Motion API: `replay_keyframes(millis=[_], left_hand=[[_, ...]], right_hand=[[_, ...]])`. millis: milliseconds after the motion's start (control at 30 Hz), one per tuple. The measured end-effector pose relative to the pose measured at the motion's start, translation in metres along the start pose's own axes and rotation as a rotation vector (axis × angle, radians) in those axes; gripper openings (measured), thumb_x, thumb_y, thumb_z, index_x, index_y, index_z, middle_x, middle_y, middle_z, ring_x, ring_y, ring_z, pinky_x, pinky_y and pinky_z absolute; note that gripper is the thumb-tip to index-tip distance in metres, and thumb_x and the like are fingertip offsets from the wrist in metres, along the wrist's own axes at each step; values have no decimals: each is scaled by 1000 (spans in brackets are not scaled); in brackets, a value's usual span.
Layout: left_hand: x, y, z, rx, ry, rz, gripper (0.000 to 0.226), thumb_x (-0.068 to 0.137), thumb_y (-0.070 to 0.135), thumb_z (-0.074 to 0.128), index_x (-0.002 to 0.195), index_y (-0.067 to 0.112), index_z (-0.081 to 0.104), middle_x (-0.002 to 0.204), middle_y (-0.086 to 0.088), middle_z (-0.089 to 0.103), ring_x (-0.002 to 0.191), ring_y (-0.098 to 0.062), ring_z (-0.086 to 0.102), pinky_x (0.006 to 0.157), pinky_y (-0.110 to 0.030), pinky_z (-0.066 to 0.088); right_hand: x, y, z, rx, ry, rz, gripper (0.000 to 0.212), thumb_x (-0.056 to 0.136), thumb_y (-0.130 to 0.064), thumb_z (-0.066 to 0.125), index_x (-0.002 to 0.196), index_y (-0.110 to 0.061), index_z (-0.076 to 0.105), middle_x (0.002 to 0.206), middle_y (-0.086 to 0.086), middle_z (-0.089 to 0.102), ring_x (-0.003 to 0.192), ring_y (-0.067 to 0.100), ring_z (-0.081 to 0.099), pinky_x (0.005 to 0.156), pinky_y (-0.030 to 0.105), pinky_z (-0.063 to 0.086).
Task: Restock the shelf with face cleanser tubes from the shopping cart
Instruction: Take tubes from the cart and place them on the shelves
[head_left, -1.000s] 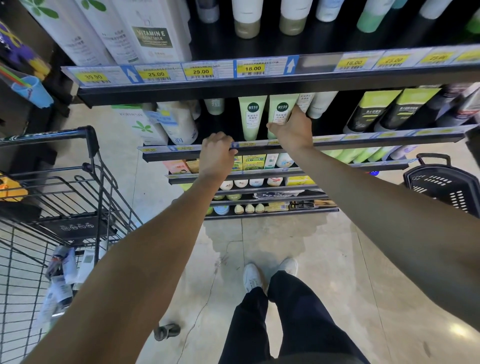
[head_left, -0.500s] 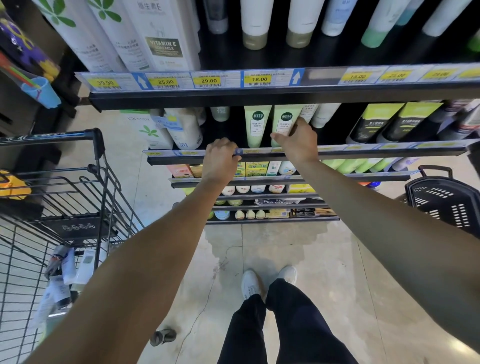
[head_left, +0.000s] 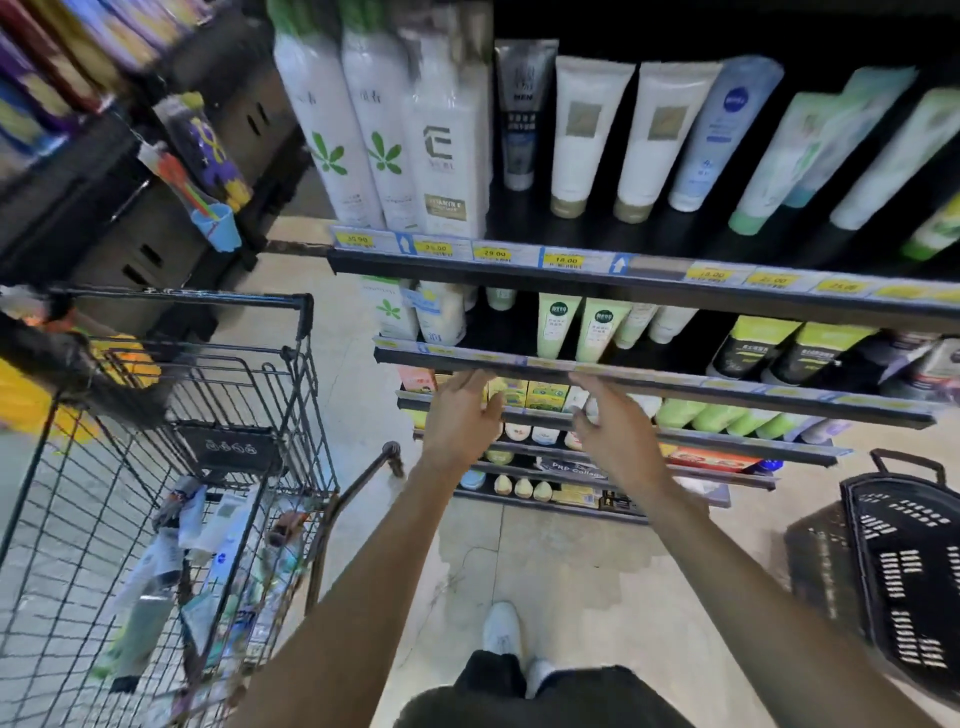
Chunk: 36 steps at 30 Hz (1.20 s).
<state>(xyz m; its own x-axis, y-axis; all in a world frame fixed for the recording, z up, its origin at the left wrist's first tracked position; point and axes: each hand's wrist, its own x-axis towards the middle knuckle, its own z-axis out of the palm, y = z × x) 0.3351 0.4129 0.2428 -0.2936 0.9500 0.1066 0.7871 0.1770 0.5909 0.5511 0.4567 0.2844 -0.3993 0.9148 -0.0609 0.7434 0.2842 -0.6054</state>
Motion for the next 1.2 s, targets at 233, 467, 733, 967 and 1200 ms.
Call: replay_keyframes(millis=[233, 467, 733, 967, 1200], left_hand=[[-85, 5, -63, 85, 247, -116, 40, 96, 37, 51, 122, 12, 69, 113, -8, 71, 99, -33, 65, 89, -45, 53], [-184, -5, -106, 252, 388, -336, 37, 97, 41, 52, 117, 15, 68, 114, -8, 67, 103, -35, 62, 90, -47, 51], [-293, -24, -132, 281, 488, -615, 38, 98, 39, 56, 127, 17, 66, 118, -8, 66, 109, -34, 60, 93, -49, 51], [-363, -60, -150, 261, 532, -869, 44, 96, 42, 54, 128, 14, 67, 116, -10, 67, 107, -34, 62, 93, -46, 52], [-399, -116, -181, 182, 584, -997, 49, 97, 45, 50, 133, 14, 64, 122, -9, 66, 111, -34, 62, 94, -47, 52]], right_hand=[[-36, -55, 3, -93, -64, -296, 44, 105, -33, 55, 147, -23, 54, 145, 2, 57, 137, 22, 48, 110, 36, 40], [-63, -110, 34, -124, -129, -642, 39, 101, -33, 58, 136, -17, 63, 127, 6, 65, 124, 29, 57, 101, 44, 51], [-108, -162, 87, -41, -355, -773, 47, 104, -38, 54, 148, -22, 54, 140, -1, 59, 131, 21, 52, 109, 44, 46], [-137, -216, 130, -50, -511, -826, 51, 105, -38, 53, 155, -28, 45, 153, -5, 50, 143, 15, 41, 117, 36, 37], [-155, -280, 187, -133, -625, -858, 50, 107, -45, 47, 154, -30, 45, 158, -7, 44, 148, 15, 34, 116, 37, 32]])
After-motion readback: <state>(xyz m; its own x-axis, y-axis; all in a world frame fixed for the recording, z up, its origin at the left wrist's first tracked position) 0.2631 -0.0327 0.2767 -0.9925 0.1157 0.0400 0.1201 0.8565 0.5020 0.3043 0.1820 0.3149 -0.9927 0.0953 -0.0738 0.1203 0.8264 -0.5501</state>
